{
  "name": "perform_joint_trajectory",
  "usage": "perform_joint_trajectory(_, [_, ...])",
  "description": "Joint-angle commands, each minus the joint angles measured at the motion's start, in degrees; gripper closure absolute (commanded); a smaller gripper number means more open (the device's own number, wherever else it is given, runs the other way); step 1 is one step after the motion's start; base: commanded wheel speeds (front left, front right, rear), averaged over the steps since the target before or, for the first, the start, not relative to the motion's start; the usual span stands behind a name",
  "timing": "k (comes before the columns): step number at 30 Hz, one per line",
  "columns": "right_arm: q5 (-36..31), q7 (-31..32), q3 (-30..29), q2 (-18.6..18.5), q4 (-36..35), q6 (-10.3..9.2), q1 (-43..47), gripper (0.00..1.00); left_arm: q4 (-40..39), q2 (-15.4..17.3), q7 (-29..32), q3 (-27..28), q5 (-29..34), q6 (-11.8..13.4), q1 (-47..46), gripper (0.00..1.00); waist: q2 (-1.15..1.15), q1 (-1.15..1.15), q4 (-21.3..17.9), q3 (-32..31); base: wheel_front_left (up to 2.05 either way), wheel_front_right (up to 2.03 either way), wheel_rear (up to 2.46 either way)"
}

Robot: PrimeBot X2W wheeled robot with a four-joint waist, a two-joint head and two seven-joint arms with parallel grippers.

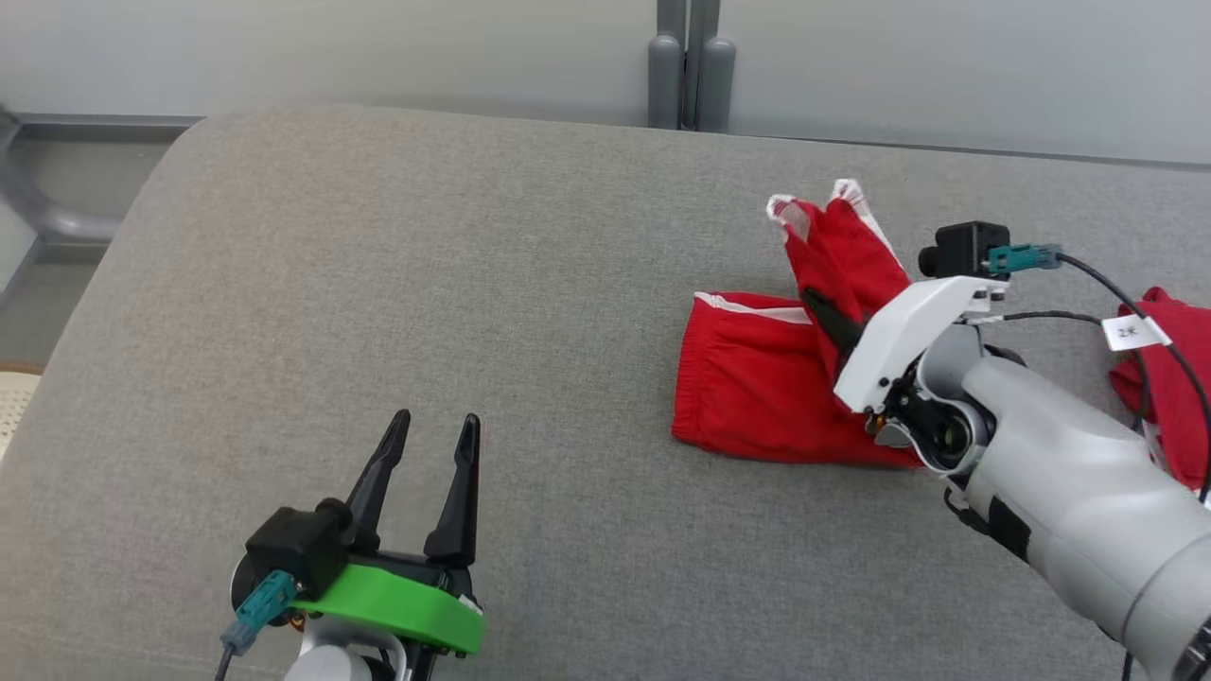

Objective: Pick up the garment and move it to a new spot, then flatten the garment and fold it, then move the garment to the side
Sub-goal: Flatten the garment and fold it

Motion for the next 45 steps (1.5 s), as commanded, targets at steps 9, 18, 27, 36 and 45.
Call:
perform_joint_trajectory(9, [-2.94, 2.80, 2.86, 9.84, 13.74, 0.02, -3.13, 1.00, 1.03, -0.09, -0.16, -0.61, -0.47, -0.17, -1.36, 0.00, 0.00, 0.00, 3.79, 1.48, 0.00, 0.00, 0.00])
perform_joint_trajectory(18, [-3.62, -0.41, 3.06, 10.63, 10.35, 0.01, -2.85, 0.00, 1.41, 0.26, -0.16, 0.34, -0.25, -0.17, -0.71, 0.00, 0.00, 0.00, -0.01, -0.22, 0.00, 0.00, 0.00])
perform_joint_trajectory(27, [-5.55, -10.24, -0.64, -0.92, 0.35, 0.01, 0.40, 0.00, -2.44, 0.29, -0.16, 3.93, 2.91, 0.22, 1.93, 0.00, 0.00, 0.00, -4.88, -3.01, 0.00, 0.00, 0.00])
perform_joint_trajectory(36, [-13.61, -11.42, -5.68, -3.15, 4.67, 0.01, 3.74, 0.00, -5.25, -0.70, -0.16, 4.82, 5.54, 0.23, 2.59, 0.00, 0.00, 0.00, -3.88, -2.07, 0.00, 0.00, 0.00])
perform_joint_trajectory(45, [-12.76, -4.82, -4.38, 3.90, 11.46, 0.01, 5.78, 1.00, -3.82, -1.25, -0.16, 4.59, 5.18, -0.02, 1.50, 0.00, 0.00, 0.00, 1.32, -0.90, 0.00, 0.00, 0.00])
